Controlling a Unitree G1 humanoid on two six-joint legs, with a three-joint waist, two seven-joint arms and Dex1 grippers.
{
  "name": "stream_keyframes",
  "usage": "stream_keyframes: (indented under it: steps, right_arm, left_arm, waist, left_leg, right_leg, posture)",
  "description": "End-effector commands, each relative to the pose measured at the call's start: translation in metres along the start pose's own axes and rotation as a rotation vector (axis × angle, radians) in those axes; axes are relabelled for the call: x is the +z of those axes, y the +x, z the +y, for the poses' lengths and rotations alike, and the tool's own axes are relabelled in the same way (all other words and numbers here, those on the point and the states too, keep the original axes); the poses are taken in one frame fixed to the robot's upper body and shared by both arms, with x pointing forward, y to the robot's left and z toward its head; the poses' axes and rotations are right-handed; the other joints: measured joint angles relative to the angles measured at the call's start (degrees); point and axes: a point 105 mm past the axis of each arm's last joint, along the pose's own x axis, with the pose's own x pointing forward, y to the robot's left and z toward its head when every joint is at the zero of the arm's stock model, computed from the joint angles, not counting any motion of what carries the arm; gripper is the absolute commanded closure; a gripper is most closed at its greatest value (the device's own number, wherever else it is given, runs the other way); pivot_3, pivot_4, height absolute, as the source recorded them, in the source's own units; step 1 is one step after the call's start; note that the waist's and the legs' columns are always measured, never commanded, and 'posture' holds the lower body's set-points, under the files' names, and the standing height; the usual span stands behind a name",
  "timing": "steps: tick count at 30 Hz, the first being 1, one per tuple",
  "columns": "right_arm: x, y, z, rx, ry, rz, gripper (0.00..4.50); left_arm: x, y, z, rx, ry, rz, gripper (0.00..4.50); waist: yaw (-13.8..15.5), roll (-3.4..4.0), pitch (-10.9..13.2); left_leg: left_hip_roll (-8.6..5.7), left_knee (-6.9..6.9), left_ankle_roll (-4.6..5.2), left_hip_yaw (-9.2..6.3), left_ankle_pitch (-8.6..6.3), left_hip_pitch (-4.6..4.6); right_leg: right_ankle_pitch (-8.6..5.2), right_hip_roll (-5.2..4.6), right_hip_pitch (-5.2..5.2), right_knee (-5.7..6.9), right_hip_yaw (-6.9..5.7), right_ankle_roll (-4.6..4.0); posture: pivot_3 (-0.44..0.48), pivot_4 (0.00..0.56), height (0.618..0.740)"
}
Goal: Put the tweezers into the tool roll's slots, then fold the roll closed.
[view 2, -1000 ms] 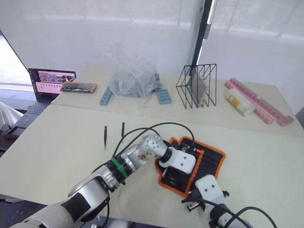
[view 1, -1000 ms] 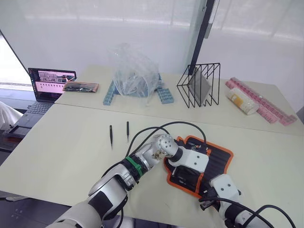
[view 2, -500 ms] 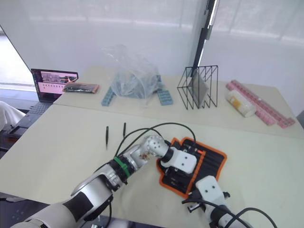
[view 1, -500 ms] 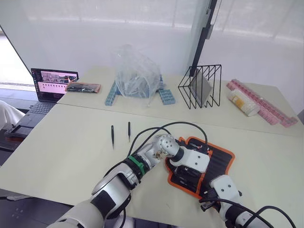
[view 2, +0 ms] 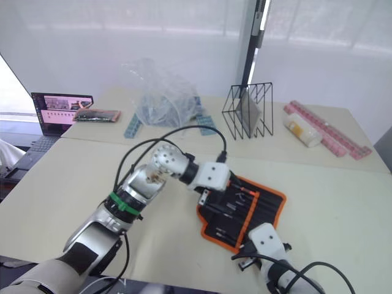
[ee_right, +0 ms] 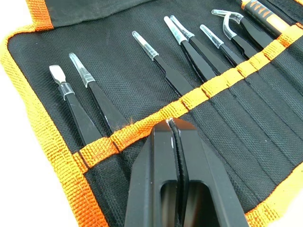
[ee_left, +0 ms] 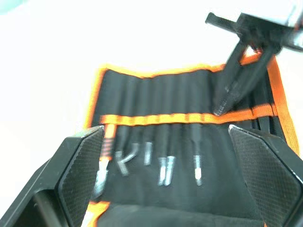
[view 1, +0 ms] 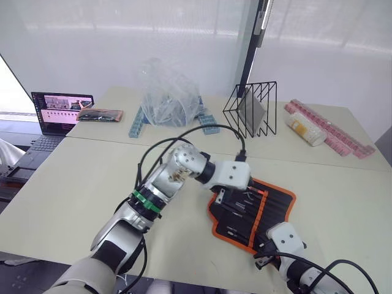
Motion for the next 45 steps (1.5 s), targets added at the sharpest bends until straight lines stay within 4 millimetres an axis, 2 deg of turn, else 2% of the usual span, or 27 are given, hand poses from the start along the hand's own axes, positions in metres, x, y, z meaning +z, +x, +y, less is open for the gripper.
stream_keyframes:
  steps: [1,4,6,16,19,24,27,33,40,45]
  right_arm:
    - [-0.041,-0.004,0.009,0.044,0.066,0.175,4.5]
    - [-0.04,-0.007,0.006,0.018,0.056,0.161,4.5]
    - [-0.036,-0.009,0.003,-0.007,0.052,0.133,4.5]
    - [-0.028,-0.025,0.008,-0.091,0.059,-0.009,4.5]
    - [-0.033,-0.026,0.01,-0.13,0.088,-0.064,4.5]
    - [-0.047,-0.026,0.014,-0.131,0.112,-0.086,4.5]
    - [-0.053,-0.025,0.015,-0.12,0.116,-0.09,4.5]
    - [-0.061,-0.022,0.013,-0.109,0.107,-0.074,4.5]
    - [-0.068,-0.018,0.013,-0.097,0.106,-0.063,4.5]
    - [-0.071,-0.016,0.011,-0.103,0.108,-0.065,4.5]
  left_arm:
    - [-0.015,-0.043,0.006,0.192,-0.131,-0.012,0.03]
    - [-0.039,-0.08,-0.002,0.361,-0.232,0.001,0.03]
    - [-0.057,-0.104,-0.014,0.464,-0.292,0.038,0.03]
    - [-0.094,-0.178,-0.073,0.945,-0.587,0.087,0.03]
    - [-0.109,-0.195,-0.099,1.076,-0.664,0.159,0.03]
    - [-0.118,-0.203,-0.128,1.216,-0.752,0.187,0.03]
    - [-0.119,-0.203,-0.137,1.262,-0.784,0.189,0.03]
    - [-0.117,-0.204,-0.14,1.31,-0.807,0.186,0.03]
    - [-0.113,-0.197,-0.138,1.337,-0.848,0.185,0.03]
    - [-0.122,-0.192,-0.124,1.396,-0.9,0.19,0.03]
  waist:
    - [-0.25,0.11,0.03]
    - [-0.03,0.13,0.06]
    - [0.32,0.11,0.07]
    - [1.26,0.12,0.19]
    - [0.96,0.18,0.22]
    - [0.88,-0.02,0.35]
    - [0.93,-0.07,0.35]
    - [0.95,-0.12,0.34]
    - [0.6,-0.22,0.35]
    - [0.67,-0.32,0.39]
  left_leg:
    - [0.01,0.0,0.0,0.0,0.0,0.03]
    - [0.02,0.0,0.0,-0.1,0.0,0.08]
    - [0.01,0.0,0.0,-0.14,0.0,0.06]
    - [-0.16,-0.01,-0.05,-0.37,0.0,0.0]
    - [-0.16,-0.02,-0.05,-0.52,0.0,0.06]
    - [-0.18,-0.04,-0.09,-0.53,0.02,0.13]
    - [-0.18,-0.04,-0.11,-0.51,0.02,0.15]
    - [-0.12,-0.04,-0.13,-0.54,0.02,0.2]
    - [-0.06,-0.04,-0.13,-0.55,0.01,0.24]
    - [-0.03,-0.04,-0.18,-0.57,-0.01,0.29]
  right_leg:
    - [-0.02,0.01,-0.01,0.05,0.01,-0.03]
    - [-0.11,0.01,-0.02,0.2,-0.05,-0.08]
    - [-0.13,-0.03,-0.02,0.2,-0.08,-0.07]
    - [-0.22,-0.5,-0.06,0.22,-0.08,0.07]
    - [-0.22,-0.56,-0.05,0.24,-0.03,0.06]
    - [-0.24,-0.74,0.04,0.22,-0.04,0.05]
    - [-0.28,-0.91,0.09,0.16,-0.03,0.03]
    - [-0.49,-0.98,0.08,0.08,0.01,-0.35]
    - [-0.49,-0.97,0.13,0.09,0.02,-0.37]
    - [-0.73,-1.03,0.22,0.03,0.18,-0.15]
  posture:
    - [0.0,0.15,0.72]
    - [0.0,0.15,0.72]
    - [0.0,0.15,0.72]
    - [0.0,0.15,0.72]
    - [0.0,0.15,0.72]
    - [0.0,0.15,0.72]
    - [0.0,0.15,0.72]
    - [0.0,0.15,0.72]
    - [0.0,0.15,0.72]
    - [0.0,0.15,0.72]
